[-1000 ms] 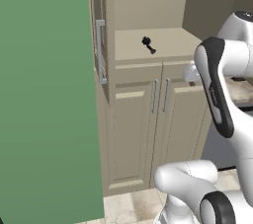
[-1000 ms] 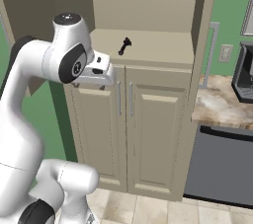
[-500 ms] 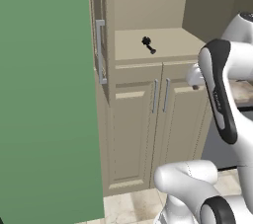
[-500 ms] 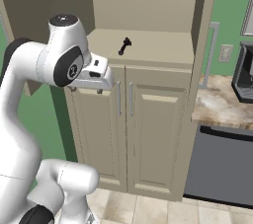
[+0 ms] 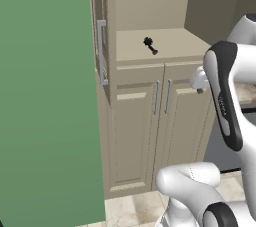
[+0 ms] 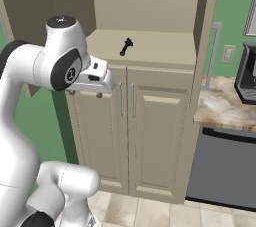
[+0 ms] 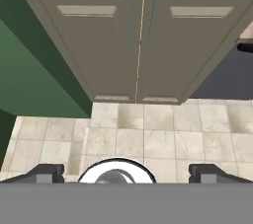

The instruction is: Pick up the dish brush and bar soap from the sink, and place them back in the cabinet, and close the cabinet doors.

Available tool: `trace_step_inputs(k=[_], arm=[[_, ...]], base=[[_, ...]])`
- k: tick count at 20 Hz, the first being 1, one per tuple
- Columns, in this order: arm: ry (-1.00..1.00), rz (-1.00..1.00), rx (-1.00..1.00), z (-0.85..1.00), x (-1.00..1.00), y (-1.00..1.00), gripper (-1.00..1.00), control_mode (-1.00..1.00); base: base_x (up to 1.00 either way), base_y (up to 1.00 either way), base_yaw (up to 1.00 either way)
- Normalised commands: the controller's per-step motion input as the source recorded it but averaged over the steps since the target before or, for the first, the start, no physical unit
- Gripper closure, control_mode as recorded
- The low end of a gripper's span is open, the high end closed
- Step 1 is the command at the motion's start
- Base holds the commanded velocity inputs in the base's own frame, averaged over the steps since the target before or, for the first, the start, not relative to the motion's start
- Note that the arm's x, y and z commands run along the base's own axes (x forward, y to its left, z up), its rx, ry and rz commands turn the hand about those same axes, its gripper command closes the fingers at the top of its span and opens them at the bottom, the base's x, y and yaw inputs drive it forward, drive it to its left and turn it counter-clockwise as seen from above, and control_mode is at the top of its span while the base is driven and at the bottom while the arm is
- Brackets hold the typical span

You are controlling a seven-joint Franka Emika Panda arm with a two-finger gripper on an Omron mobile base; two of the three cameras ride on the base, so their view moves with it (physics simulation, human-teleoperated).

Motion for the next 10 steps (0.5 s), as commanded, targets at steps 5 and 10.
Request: trace_step_inputs(k=[5,10], arm=[[0.00,0.00,0.00,0.00,-0.10,0.00,-1.00,1.00],[0.00,0.00,0.00,0.00,0.00,0.00,-1.00,1.00]], base=[[-0.03,0.00,0.00],[-0.27,0.00,0.00]])
